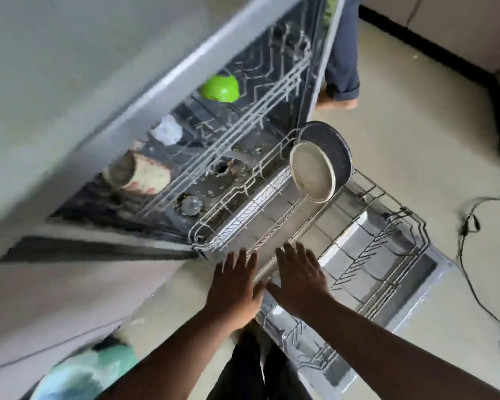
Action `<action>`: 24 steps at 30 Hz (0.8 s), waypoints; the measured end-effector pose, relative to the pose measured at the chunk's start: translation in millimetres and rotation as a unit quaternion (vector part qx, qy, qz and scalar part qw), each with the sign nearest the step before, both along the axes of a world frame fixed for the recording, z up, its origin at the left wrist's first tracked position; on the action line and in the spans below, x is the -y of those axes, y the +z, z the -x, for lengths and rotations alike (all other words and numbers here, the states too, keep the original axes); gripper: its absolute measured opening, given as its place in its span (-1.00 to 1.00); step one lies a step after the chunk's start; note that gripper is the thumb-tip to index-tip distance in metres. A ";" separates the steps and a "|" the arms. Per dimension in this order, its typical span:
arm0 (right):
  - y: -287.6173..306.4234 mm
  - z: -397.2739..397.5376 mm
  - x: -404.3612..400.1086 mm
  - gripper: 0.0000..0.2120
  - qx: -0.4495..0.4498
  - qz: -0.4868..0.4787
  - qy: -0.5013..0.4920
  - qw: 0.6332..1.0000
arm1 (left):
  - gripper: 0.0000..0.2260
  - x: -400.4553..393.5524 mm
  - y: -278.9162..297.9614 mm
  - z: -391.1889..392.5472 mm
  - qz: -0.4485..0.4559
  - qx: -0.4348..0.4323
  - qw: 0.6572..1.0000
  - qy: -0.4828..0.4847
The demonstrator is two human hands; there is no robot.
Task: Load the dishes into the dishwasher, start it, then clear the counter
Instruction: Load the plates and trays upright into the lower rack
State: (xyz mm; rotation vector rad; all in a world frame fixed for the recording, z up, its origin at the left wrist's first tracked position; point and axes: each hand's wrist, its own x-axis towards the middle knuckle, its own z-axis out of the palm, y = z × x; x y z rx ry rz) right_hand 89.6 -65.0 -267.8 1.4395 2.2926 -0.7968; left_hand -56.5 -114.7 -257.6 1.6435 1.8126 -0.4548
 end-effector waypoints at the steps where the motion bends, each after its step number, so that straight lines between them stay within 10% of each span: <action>1: 15.9 3.7 8.8 -0.22 0.009 -0.004 0.023 1.000 | -0.36 15.6 14.6 4.2 -0.001 -0.001 1.000 0.019; 6: 77.9 35.1 49.2 -0.19 -0.019 -0.061 0.107 0.992 | 0.05 86.8 79.1 31.0 -0.062 0.016 0.993 0.095; 13: 138.1 120.6 135.2 -0.29 -0.007 -0.096 0.263 0.960 | -0.32 197.0 139.5 92.8 -0.130 -0.042 0.964 0.229; 24: 255.5 296.1 354.8 -0.38 -0.126 -0.232 0.437 0.860 | -0.08 434.8 246.2 208.2 -0.223 -0.131 0.886 0.384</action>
